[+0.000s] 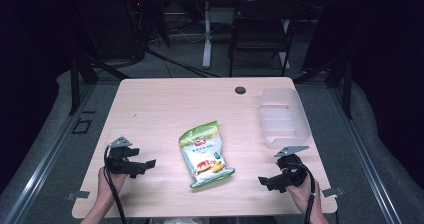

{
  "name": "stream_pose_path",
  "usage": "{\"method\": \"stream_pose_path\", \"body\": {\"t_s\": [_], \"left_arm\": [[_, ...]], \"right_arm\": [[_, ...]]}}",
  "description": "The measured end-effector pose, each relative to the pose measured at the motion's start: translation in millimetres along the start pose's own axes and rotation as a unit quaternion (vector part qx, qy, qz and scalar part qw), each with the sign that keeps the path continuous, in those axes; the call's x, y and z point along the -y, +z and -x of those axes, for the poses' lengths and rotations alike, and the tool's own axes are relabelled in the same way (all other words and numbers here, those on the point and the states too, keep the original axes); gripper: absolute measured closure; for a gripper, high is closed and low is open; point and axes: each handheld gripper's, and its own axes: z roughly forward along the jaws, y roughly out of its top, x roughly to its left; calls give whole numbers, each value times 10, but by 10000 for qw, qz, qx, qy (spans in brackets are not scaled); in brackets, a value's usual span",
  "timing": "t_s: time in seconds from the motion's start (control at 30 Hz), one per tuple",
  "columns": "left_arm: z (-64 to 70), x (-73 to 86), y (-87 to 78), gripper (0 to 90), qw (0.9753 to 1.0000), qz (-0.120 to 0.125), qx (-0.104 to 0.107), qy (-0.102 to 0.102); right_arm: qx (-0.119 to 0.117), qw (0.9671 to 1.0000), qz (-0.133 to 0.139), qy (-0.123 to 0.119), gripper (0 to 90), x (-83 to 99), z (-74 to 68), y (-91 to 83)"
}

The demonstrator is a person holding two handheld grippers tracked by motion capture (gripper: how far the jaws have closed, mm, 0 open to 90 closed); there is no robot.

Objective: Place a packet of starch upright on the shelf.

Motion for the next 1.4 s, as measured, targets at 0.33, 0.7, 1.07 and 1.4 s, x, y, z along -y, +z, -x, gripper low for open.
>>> {"method": "stream_pose_path", "body": {"t_s": [0.33, 0.7, 1.07, 1.4], "left_arm": [[2, -1, -7, 69, 10000, 6, 0, -4], [19, -7, -1, 68, 10000, 33, 37, 42], [22, -12, 5, 64, 10000, 20, 82, 31], [11, -12, 6, 63, 9999, 42, 104, -1]], "right_arm": [[55, 9996, 32, -279, 0, -227, -156, 35], [-226, 9994, 55, -266, 0, -490, -221, 47], [-449, 9981, -21, -427, 6, -799, -285, 203], [-737, 9962, -126, -445, 48, -1181, -286, 550]]}}
